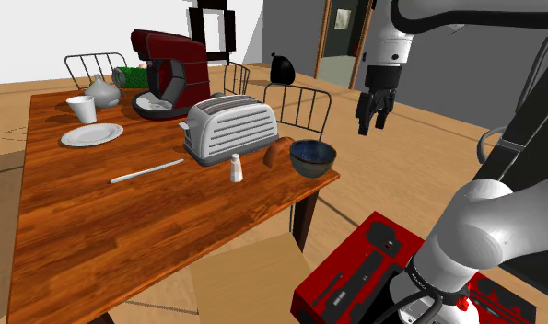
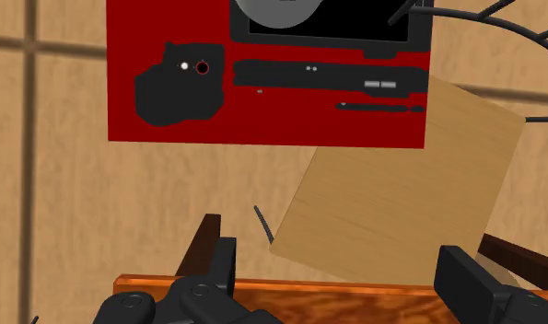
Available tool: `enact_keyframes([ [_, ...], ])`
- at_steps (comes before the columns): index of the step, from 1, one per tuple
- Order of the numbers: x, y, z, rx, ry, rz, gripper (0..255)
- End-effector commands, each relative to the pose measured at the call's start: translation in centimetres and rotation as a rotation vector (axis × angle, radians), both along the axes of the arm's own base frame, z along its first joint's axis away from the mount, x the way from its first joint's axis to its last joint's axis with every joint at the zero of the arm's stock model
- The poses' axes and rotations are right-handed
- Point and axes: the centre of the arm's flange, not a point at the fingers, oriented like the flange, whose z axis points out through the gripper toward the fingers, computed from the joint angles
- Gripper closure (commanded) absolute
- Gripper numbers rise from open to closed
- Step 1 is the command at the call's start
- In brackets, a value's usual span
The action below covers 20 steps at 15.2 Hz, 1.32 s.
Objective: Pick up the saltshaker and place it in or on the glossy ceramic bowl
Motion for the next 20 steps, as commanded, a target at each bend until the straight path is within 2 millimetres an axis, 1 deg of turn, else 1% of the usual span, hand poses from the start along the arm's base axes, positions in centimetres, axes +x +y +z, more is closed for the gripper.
enact_keyframes([
  [1,0.0,0.0,0.0,0.0,0.0,0.0,0],
  [20,20.2,11.3,-9.8,-0.106,-0.051,0.089,0],
])
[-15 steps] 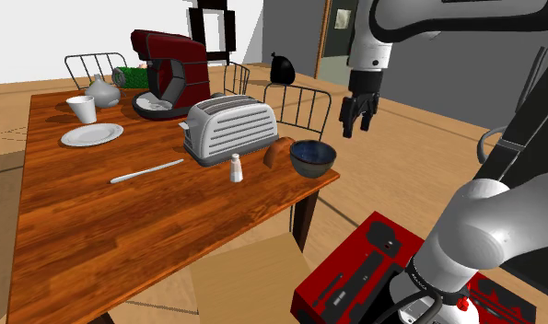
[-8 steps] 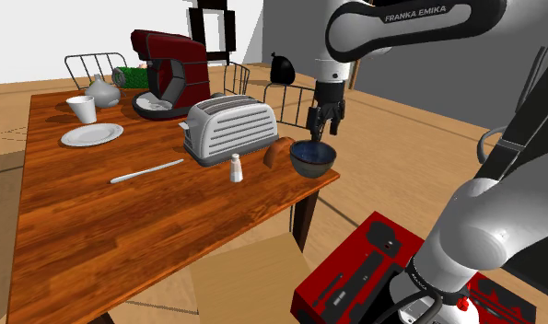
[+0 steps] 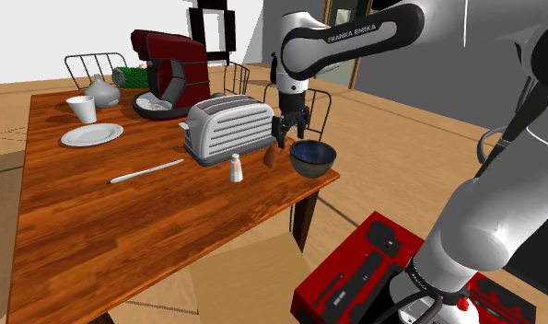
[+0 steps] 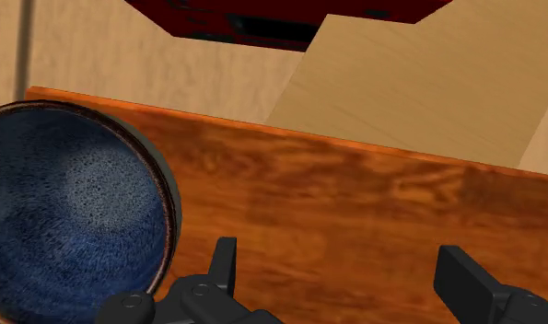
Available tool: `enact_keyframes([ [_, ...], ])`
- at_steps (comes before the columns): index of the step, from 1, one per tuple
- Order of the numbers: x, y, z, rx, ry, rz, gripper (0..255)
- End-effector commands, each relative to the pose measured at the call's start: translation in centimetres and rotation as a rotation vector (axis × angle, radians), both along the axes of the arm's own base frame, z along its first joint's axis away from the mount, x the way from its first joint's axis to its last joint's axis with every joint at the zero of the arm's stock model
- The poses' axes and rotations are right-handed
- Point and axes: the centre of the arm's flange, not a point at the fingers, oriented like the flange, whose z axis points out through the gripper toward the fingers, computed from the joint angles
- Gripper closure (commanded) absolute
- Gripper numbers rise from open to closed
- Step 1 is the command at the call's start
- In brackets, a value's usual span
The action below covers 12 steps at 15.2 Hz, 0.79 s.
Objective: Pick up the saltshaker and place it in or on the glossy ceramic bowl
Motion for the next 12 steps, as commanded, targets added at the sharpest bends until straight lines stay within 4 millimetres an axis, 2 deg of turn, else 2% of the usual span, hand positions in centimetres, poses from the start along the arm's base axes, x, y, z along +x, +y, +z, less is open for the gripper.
enact_keyframes([
  [1,2.2,1.3,-1.3,-0.011,-0.005,0.01,0],
  [12,13.7,8.2,-7.0,-0.072,-0.035,0.061,0],
])
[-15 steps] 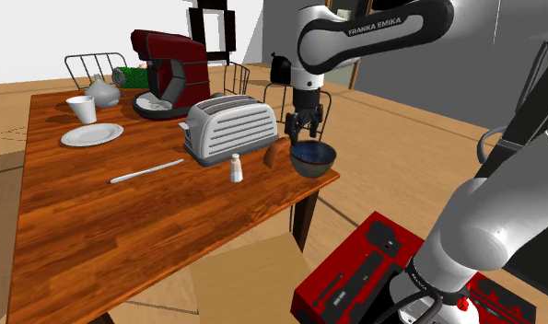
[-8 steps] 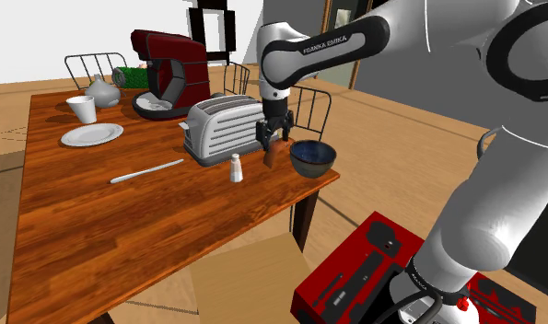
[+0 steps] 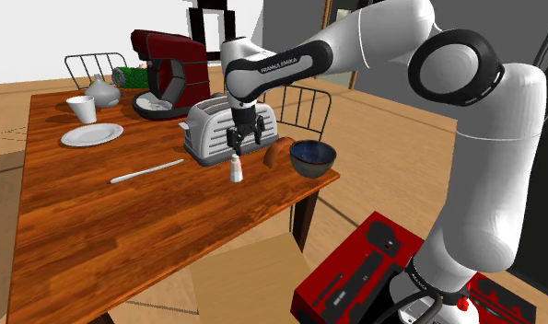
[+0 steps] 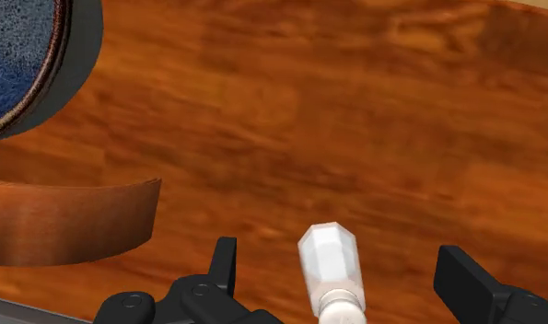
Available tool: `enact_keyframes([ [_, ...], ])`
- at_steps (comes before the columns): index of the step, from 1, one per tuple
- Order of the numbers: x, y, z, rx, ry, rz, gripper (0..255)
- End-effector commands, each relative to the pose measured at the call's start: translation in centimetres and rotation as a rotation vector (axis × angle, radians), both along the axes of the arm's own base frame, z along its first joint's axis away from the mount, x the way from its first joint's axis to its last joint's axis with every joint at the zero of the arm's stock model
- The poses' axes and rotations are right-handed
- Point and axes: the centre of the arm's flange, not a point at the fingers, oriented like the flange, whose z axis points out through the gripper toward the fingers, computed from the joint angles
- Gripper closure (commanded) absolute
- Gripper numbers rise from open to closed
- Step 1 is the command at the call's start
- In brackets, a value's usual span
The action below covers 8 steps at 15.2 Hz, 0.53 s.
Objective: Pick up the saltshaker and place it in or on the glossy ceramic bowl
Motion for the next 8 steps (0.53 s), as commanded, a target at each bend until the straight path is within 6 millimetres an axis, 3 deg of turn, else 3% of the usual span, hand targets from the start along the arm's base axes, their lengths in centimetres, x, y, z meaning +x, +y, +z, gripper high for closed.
enact_keyframes([
  [1,1.8,1.2,-1.2,-0.012,-0.005,0.009,0],
  [4,4.3,2.8,-2.5,-0.025,-0.012,0.021,0],
  [8,4.2,2.5,-4.6,-0.025,-0.012,0.021,0],
])
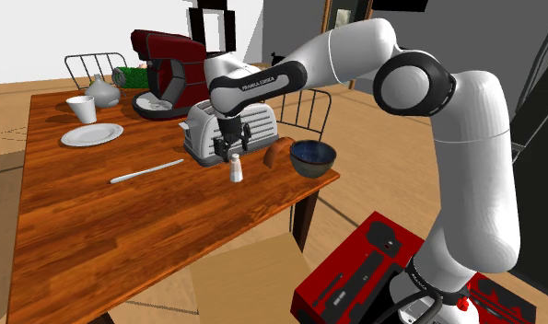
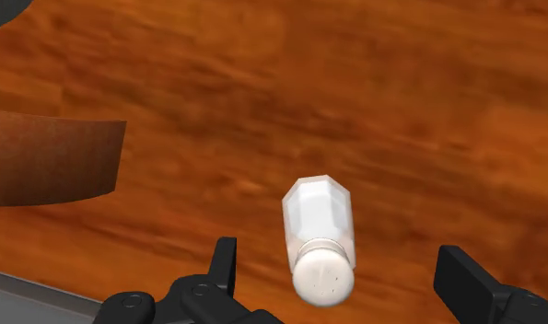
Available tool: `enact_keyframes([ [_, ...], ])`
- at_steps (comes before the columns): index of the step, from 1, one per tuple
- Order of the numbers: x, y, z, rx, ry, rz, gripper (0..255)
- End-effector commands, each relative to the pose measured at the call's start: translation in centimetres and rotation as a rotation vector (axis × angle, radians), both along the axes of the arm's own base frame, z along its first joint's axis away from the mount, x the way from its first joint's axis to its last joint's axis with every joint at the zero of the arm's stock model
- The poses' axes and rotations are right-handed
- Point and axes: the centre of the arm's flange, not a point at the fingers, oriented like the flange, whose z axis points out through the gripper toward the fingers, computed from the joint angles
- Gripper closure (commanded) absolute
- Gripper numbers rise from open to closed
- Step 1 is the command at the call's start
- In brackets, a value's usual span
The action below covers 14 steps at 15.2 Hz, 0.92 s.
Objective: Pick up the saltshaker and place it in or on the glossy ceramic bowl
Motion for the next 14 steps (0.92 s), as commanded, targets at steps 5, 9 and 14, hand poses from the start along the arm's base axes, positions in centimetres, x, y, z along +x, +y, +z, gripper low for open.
enact_keyframes([
  [5,-0.1,-0.4,-2.4,0.0,-0.001,0.0,0],
  [9,-0.1,-0.4,-2.4,0.0,-0.001,0.0,0],
  [14,-0.1,-0.4,-2.4,0.0,-0.001,0.0,255],
])
